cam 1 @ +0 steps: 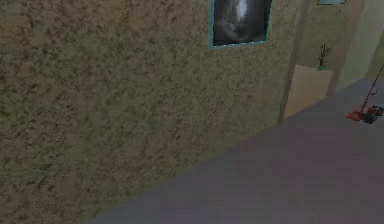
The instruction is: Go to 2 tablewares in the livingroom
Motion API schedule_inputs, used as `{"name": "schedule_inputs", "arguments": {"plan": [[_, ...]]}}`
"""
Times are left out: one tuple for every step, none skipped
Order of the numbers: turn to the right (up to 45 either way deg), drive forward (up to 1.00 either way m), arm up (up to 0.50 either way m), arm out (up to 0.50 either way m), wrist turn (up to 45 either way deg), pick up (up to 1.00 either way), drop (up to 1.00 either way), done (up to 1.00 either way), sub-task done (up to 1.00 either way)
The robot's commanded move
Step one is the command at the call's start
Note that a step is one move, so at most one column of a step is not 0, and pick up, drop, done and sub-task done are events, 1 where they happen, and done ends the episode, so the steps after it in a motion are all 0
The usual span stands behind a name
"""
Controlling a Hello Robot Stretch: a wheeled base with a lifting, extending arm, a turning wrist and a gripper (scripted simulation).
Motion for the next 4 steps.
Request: {"name": "schedule_inputs", "arguments": {"plan": [[0.0, 0.10, 0.00, 0.00, 0.0, 0.00, 0.00, 0.00, 0.00], [-45.0, 0.00, 0.00, 0.00, 0.0, 0.00, 0.00, 0.00, 0.00], [-45.0, 0.00, 0.00, 0.00, 0.0, 0.00, 0.00, 0.00, 0.00], [-45.0, 0.00, 0.00, 0.00, 0.0, 0.00, 0.00, 0.00, 0.00]]}}
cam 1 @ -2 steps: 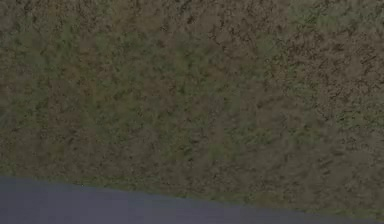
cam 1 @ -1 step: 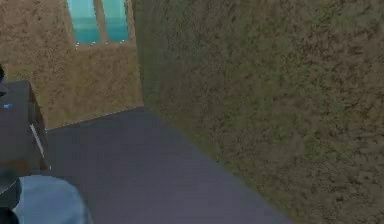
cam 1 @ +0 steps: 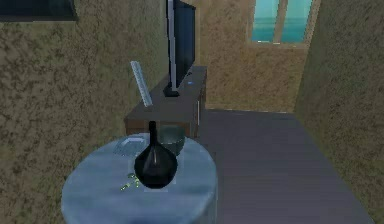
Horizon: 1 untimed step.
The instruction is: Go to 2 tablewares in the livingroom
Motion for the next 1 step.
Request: {"name": "schedule_inputs", "arguments": {"plan": [[0.0, 0.00, 0.00, 0.00, 0.0, 0.00, 0.00, 1.00, 0.00]]}}
